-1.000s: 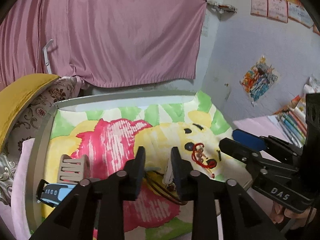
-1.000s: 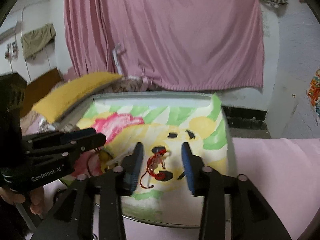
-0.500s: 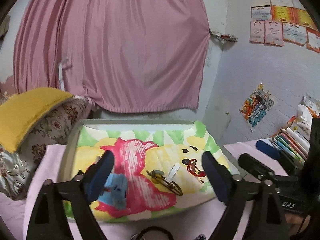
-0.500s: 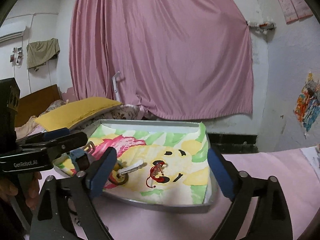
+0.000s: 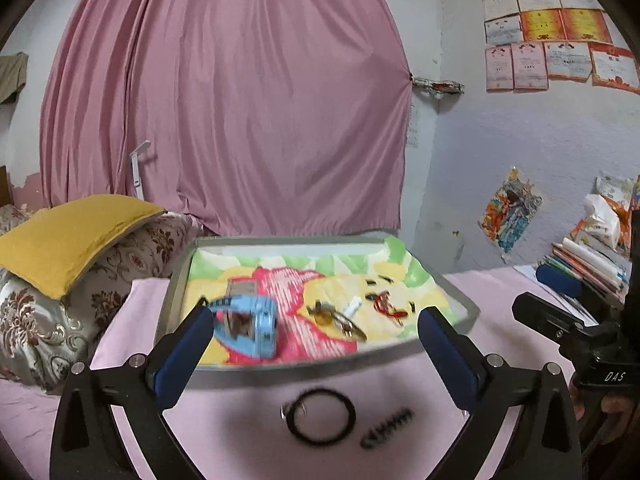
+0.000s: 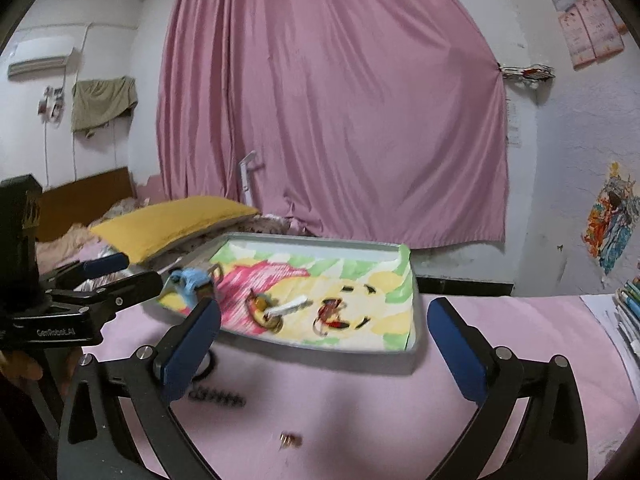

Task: Organize jewelry
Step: 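Move both tools back to the remaining jewelry beside the tray, then grasp the stud earring with the right tool while the left tool grasps the black-and-white chain bracelet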

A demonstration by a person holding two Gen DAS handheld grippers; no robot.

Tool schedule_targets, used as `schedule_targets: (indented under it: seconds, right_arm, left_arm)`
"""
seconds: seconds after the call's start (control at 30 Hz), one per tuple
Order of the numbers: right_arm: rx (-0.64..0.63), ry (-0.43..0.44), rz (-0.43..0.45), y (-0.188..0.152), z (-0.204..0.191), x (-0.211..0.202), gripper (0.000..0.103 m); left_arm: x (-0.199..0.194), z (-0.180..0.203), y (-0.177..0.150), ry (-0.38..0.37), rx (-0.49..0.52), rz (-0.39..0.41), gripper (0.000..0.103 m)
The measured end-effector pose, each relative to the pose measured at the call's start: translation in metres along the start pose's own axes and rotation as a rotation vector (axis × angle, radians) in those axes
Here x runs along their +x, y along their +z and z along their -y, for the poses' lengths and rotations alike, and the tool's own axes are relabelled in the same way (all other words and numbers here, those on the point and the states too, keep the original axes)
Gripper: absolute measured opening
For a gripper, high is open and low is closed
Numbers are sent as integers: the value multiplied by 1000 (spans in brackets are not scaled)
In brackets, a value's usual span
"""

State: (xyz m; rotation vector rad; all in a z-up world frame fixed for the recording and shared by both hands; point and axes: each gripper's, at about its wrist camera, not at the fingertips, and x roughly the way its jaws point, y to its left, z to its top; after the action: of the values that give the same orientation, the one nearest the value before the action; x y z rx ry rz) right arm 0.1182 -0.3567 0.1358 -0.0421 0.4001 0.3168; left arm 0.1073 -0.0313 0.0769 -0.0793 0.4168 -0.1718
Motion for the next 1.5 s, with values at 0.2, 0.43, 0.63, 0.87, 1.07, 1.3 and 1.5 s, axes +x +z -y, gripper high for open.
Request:
schedule_targets:
  seconds: [0.2,0.43,0.63,0.87,1.07,1.3,1.5]
  right_arm:
    - [-68,26,-52,-15,-12,-19,101]
    - [-100,70,-154,-36,-16,-22,101]
    - [-103,80,-221,-47,-14,-15,101]
    - [-111,72,-326,-58,-14,1,98]
    - [-118,91,-389,-61,-12,13,74]
    - [-130,112,-447,-64,-14,28,38]
    - [-96,151,-472,-66,-12,31,35]
  left_arm:
    - [-12,-1,-20,-12,24,-60,102]
    - [-9,-8,-38,-19,20,-159,102]
    - [-5,-8,-51,-66,19,-232,102]
    - [3,-7,-57,-109,16,-281,102]
    - [10,6,-58,-153,59,-316,82]
    - [22,25,-57,-215,135,-375,61]
    - [33,32,-53,-234,171,-403,53]
